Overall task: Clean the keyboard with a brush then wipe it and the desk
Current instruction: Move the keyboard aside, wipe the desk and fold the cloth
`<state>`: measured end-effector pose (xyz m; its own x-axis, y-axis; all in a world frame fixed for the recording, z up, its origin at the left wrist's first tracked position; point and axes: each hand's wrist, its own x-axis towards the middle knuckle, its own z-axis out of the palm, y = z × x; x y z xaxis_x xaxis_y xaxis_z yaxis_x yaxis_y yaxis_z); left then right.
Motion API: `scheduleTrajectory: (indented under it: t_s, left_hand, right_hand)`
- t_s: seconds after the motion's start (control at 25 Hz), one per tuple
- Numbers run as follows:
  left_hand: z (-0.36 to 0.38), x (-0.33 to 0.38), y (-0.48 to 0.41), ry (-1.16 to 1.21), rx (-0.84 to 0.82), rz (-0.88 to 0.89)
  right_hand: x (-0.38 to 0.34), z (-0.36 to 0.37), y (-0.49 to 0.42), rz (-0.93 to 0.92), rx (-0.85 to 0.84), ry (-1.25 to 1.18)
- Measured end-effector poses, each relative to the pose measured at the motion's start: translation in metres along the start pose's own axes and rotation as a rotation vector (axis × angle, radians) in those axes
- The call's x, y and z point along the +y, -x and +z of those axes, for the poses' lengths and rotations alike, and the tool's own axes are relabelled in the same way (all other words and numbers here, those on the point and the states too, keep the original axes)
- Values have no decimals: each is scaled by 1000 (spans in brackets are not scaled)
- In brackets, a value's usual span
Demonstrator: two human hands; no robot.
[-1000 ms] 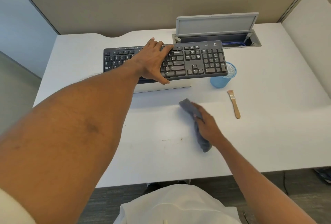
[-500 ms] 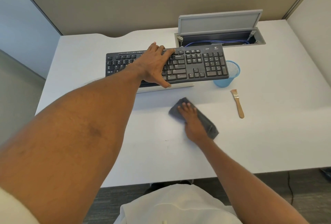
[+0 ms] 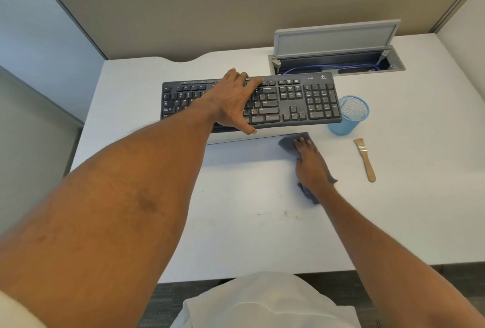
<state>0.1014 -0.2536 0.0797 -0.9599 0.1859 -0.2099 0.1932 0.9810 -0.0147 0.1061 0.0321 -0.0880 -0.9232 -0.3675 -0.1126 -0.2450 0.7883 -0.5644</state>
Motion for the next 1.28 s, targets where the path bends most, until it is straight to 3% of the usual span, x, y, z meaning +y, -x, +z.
scheduleTrajectory:
  t_s: [0.12, 0.28, 0.56, 0.84, 1.28]
  left_hand:
    - [0, -9, 6, -2, -22, -9]
    - [6, -22, 18, 2, -25, -13]
    - [17, -29, 42, -2, -42, -9]
    - [30, -18, 63, 32, -15, 5]
    - [38, 30, 80, 67, 17, -12]
  right_hand:
    - [-38, 51, 9, -155, -89, 129]
    - [-98, 109, 28, -459, -227, 51]
    - [-162, 161, 73, -729, -568, -80]
    - [-128, 134, 118, -608, -886, -245]
    - [2, 27, 219, -399, -1039, -192]
